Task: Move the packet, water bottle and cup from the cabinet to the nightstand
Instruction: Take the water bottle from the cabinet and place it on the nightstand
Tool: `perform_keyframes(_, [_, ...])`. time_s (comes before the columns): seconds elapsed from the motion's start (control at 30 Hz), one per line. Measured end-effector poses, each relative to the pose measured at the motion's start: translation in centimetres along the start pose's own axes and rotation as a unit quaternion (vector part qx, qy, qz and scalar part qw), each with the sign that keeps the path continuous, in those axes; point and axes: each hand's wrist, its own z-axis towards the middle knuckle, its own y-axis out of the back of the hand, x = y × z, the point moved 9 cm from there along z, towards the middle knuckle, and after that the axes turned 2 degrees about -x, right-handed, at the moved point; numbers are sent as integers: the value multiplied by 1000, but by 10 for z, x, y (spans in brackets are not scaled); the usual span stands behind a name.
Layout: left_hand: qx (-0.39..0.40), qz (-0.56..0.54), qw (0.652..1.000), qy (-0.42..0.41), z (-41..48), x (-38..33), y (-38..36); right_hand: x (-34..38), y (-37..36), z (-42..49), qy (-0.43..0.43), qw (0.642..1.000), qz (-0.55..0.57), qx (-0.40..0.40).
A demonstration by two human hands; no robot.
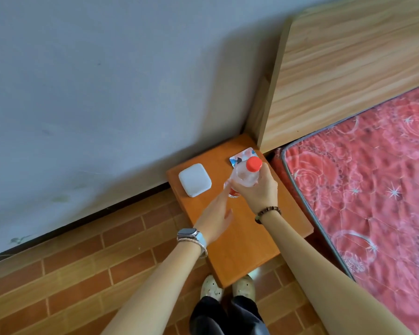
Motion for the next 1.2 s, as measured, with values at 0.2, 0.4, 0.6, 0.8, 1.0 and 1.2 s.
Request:
perform_keyframes(0.2, [-10, -21, 999, 28, 31, 35, -31, -45, -40, 35, 12, 999, -34, 37])
perform_keyframes(0.4, [-29, -57, 995, 79, 45, 65, -48, -68, -72, 51, 27, 995, -60, 70])
perform_keyframes(0.6, [-32, -85, 991, 97, 61, 74, -50, -64, -85, 62, 34, 996, -49, 67])
perform_keyframes(0.8, [-56, -101, 989, 95, 83, 79, -40, -53, -97, 83, 47, 995, -50, 72])
perform_keyframes(1.0, [-84, -134, 982, 104, 104, 85, -31, -45, -109, 101, 60, 993, -85, 59])
perform_keyframes(1.2, [-80, -137, 980, 121, 103, 91, -34, -47, -113, 98, 68, 991, -100, 54])
